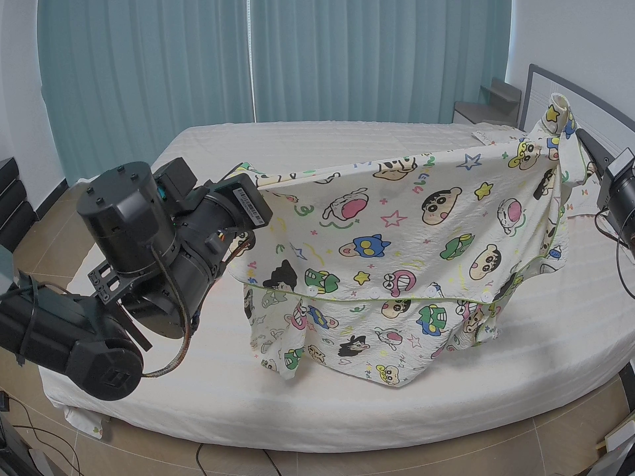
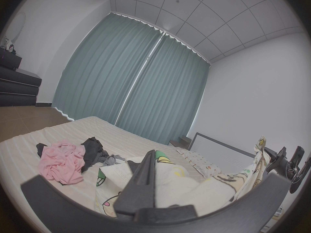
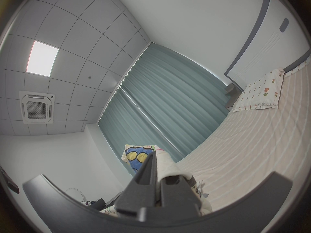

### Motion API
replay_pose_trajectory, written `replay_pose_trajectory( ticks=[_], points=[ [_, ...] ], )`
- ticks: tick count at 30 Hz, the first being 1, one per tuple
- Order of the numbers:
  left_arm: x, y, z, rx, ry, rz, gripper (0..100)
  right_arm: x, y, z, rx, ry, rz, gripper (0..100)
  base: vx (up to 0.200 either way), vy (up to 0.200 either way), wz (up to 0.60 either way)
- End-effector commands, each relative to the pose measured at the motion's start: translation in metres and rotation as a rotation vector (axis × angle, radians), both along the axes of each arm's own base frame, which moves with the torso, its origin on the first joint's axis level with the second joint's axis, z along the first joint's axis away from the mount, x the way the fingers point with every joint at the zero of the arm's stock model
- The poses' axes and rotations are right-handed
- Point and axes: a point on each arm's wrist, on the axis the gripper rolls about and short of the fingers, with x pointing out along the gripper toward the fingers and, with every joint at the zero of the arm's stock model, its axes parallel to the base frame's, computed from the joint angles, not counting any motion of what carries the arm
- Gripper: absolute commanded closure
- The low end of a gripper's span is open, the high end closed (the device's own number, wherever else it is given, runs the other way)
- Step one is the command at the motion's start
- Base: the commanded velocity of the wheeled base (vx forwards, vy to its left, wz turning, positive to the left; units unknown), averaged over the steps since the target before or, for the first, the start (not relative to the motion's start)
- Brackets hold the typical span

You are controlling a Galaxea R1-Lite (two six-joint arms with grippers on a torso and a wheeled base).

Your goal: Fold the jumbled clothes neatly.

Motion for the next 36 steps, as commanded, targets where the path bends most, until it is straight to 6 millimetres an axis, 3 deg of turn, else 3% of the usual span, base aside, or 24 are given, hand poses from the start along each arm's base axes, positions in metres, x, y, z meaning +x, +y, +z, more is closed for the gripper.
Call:
replay_pose_trajectory(
  ticks=[1,25,36],
  points=[
    [0.004,-0.003,-0.002,0.001,0.002,0.001,100,0.001,-0.001,0.0,-0.001,-0.002,-0.004,100,0.0,-0.2,0.0],
    [0.019,-0.011,-0.006,0.014,0.001,0.008,100,0.007,-0.004,-0.005,0.0,0.021,-0.018,100,0.0,-0.2,0.0],
    [0.041,-0.02,-0.004,0.017,-0.014,0.02,100,0.016,-0.004,-0.009,0.002,0.04,-0.017,100,0.0,-0.2,0.0]
  ],
)
